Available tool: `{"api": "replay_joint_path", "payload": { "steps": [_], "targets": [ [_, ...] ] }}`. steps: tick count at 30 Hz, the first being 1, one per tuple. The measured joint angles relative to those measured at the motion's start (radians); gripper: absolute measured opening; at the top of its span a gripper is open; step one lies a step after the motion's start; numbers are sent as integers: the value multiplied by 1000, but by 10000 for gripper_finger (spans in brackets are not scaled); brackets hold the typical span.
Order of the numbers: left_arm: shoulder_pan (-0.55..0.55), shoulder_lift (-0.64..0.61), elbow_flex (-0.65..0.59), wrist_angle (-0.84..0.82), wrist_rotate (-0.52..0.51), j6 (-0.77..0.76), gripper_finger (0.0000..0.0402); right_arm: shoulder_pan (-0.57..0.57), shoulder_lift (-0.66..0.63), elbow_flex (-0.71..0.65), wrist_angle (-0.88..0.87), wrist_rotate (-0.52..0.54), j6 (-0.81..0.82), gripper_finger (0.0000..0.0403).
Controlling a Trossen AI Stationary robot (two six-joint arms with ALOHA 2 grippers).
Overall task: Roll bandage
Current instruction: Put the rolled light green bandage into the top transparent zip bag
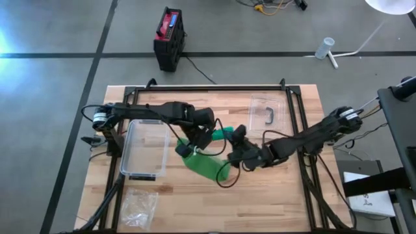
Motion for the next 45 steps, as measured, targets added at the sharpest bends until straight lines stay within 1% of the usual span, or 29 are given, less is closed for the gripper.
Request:
{"api": "replay_joint_path", "payload": {
  "steps": [2,4,7,11,15,19,22,25,30,33,36,38,41,43,45],
  "targets": [
    [-1,-8,0,-5,11,0,0,-5,25,1,70,-40,-97,18],
    [-2,-22,-2,-12,13,-4,0,-9,47,1,80,-80,-146,18],
    [0,-39,-2,-6,13,-20,0,-4,74,1,86,-107,-187,18],
    [-1,-57,-2,8,17,-3,0,14,83,1,69,-163,-196,18],
    [4,-61,-2,-7,19,-1,0,38,73,1,61,-158,-209,18],
    [14,-72,-2,-19,14,0,0,74,49,5,11,-182,-298,18],
    [14,-90,0,-21,62,-1,0,80,41,5,-26,-185,-336,18],
    [7,-111,0,-5,111,-1,0,78,39,4,-25,-179,-324,18],
    [-2,-134,0,15,127,-8,0,79,37,4,-24,-179,-301,18],
    [-3,-142,0,20,165,-8,0,73,37,4,-8,-174,-292,18],
    [-3,-142,0,31,186,-3,0,55,38,4,10,-169,-226,18],
    [-2,-142,0,31,192,15,0,39,37,5,9,-135,-191,18],
    [8,-138,-9,34,195,36,0,25,23,5,-32,-37,-172,18],
    [18,-136,-22,36,193,54,0,18,-6,2,-46,-17,-156,18],
    [31,-136,-36,50,190,62,0,6,-34,3,5,-20,-91,18]
  ]
}}
